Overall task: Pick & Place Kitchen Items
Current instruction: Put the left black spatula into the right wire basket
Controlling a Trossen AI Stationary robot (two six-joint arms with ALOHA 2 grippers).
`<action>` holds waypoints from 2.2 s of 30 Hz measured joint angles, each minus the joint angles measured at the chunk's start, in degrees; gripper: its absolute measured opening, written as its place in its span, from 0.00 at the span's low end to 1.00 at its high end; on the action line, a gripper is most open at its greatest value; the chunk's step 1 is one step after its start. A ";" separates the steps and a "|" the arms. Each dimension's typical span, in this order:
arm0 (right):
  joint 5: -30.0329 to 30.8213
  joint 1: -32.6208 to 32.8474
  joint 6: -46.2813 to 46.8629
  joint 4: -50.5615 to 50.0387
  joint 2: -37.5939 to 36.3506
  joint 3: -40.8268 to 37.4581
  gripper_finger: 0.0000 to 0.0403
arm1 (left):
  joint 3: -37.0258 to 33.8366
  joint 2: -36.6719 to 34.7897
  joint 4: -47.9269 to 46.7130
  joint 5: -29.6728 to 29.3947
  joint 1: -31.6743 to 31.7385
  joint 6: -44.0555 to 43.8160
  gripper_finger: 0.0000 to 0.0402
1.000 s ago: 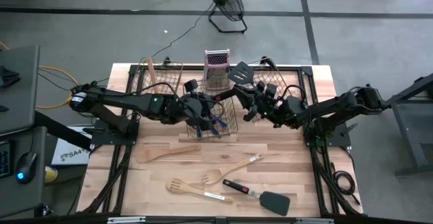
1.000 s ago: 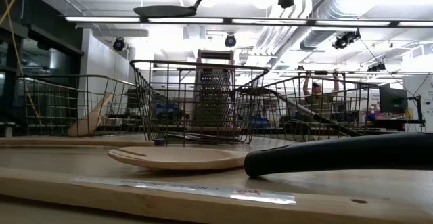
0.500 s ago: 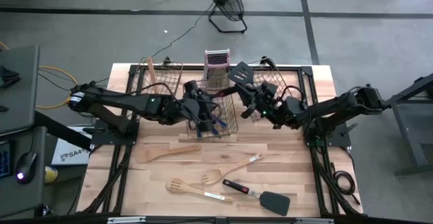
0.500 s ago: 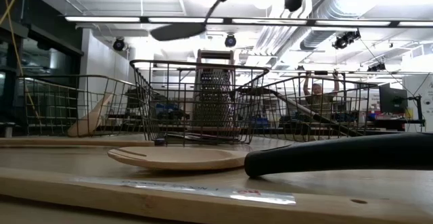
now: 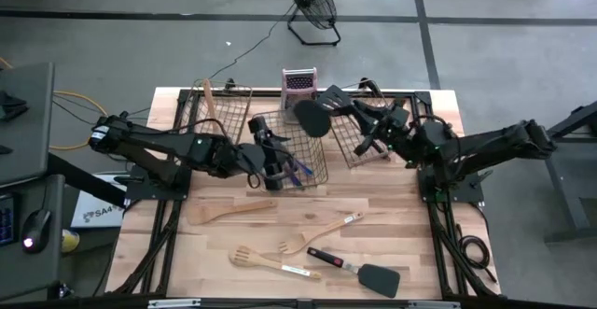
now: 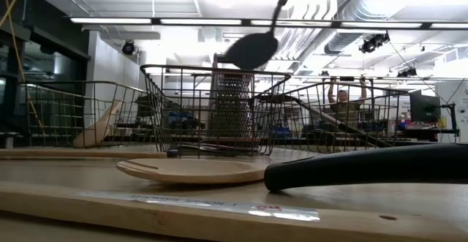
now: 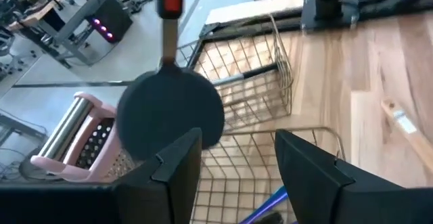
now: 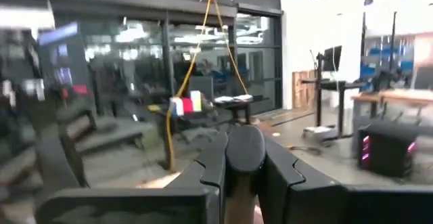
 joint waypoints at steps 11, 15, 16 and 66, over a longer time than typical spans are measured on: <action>2.54 -3.03 -23.25 -10.05 -6.84 0.00 0.10 | 0.00 0.01 -0.02 1.38 0.11 -5.31 0.46; 3.21 -5.81 -27.83 -17.22 -6.98 0.00 0.10 | 0.00 0.01 -0.02 1.38 0.13 -6.93 0.46; 3.19 -6.51 -29.20 -18.25 -6.76 0.00 0.10 | 0.00 0.01 -0.01 1.38 0.13 -7.23 0.46; -2.78 -7.19 -53.60 -53.58 10.02 0.00 0.10 | 0.00 0.07 -1.22 3.64 0.13 -12.81 0.46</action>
